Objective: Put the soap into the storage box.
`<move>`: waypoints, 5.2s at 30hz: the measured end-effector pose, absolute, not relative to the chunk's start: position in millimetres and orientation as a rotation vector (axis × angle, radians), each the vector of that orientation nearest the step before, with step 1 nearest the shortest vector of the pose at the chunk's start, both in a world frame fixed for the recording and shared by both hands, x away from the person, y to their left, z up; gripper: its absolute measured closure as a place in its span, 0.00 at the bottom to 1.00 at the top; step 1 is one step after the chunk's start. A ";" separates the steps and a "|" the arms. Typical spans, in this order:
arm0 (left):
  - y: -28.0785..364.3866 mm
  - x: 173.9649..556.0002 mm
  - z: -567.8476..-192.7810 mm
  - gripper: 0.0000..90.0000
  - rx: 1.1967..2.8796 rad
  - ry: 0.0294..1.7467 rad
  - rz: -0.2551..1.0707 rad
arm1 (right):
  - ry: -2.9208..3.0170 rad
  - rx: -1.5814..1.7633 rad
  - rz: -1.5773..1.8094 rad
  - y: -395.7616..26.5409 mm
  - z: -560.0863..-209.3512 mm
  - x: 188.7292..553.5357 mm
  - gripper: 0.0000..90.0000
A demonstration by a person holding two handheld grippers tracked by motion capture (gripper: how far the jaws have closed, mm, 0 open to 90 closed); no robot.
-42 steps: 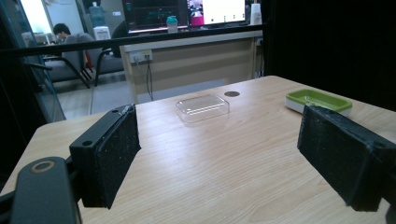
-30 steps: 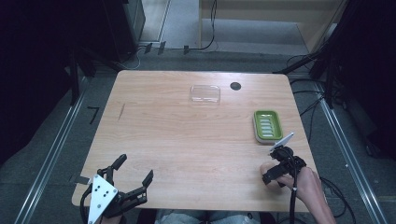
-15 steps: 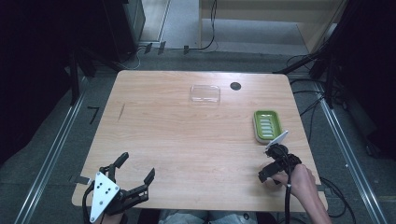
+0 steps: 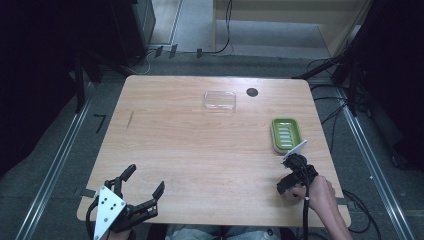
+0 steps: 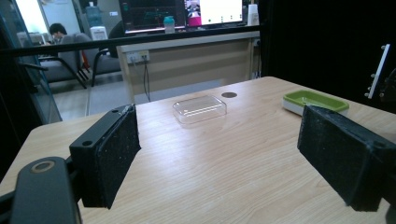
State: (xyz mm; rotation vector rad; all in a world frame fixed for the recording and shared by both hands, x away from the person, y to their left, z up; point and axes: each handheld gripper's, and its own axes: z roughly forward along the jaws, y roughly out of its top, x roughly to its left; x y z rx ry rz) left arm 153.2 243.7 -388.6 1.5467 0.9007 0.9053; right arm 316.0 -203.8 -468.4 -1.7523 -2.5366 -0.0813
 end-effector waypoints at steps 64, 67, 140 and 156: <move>245.4 151.7 -388.5 0.15 1.548 0.891 0.902 | -2.594 -1.663 0.014 -200.6 -468.1 317.9 0.36; 245.2 152.0 -388.5 0.15 1.549 0.890 0.901 | -2.598 -1.660 0.018 -201.5 -466.6 317.7 0.37; 244.7 151.1 -388.6 0.15 1.548 0.879 0.905 | -2.581 -1.706 0.000 -211.0 -456.5 315.8 0.37; 244.4 151.2 -388.7 0.15 1.549 0.881 0.904 | -2.578 -1.688 0.033 -212.0 -452.2 322.9 0.37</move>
